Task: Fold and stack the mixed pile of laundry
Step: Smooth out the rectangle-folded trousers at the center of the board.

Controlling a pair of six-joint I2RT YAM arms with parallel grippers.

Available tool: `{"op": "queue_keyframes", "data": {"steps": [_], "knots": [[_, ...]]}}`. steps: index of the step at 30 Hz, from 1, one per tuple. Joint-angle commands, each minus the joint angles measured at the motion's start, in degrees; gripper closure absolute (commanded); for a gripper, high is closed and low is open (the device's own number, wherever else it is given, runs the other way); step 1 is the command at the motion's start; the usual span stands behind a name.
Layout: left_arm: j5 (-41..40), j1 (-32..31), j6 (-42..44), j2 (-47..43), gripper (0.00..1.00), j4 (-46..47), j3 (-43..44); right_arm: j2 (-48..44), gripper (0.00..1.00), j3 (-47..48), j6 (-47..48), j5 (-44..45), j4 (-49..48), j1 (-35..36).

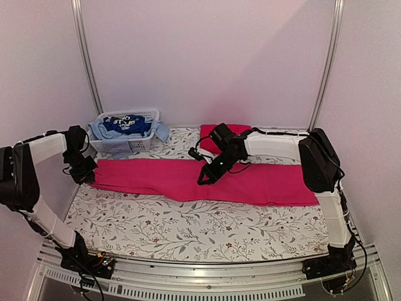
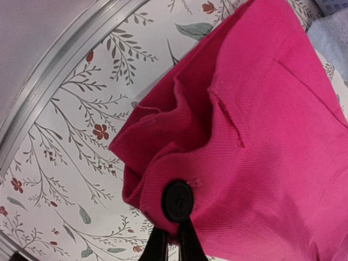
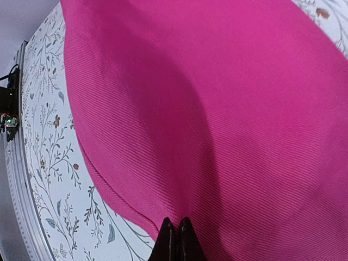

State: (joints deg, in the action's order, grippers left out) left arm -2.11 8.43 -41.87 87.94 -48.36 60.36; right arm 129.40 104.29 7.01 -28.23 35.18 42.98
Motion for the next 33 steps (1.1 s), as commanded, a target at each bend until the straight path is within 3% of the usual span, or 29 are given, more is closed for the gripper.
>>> {"op": "queue_keyframes", "data": {"steps": [1,3,6,8,13,16,21,28,33], "knots": [[-3.2,0.5,5.5,2.4,1.0,3.3,1.0,6.2,1.0,0.2,-1.6,-9.0,3.5,-2.3],[-1.4,0.3,7.7,3.4,1.0,4.9,1.6,7.5,1.0,-0.5,-1.9,-9.9,3.6,-2.3],[0.5,-1.5,11.3,3.4,0.88,7.0,3.0,8.3,1.0,-2.3,-2.4,-10.6,3.9,-2.2],[0.2,-3.8,13.2,3.6,0.74,6.8,4.6,8.3,1.0,-4.4,-2.5,-11.0,4.0,-2.2],[2.2,-15.5,19.5,-0.5,0.26,9.8,3.0,6.5,1.0,-11.6,-3.0,-10.7,4.1,-2.4],[3.6,-23.5,21.2,-3.5,0.09,12.8,0.1,3.9,1.0,-17.7,-3.5,-10.5,3.7,-2.8],[5.1,-33.3,23.3,-7.9,0.05,18.6,-4.1,-1.7,1.0,-25.2,-4.6,-10.9,1.5,-3.8],[4.7,-45.3,33.7,-15.3,0.0,33.0,-13.3,-1.0,0.98,-18.0,-6.1,-11.7,2.6,-5.8],[6.3,-48.4,40.6,-10.8,0.01,38.1,-14.5,-1.7,0.97,-16.2,-6.7,-13.0,2.5,-6.6]]}}
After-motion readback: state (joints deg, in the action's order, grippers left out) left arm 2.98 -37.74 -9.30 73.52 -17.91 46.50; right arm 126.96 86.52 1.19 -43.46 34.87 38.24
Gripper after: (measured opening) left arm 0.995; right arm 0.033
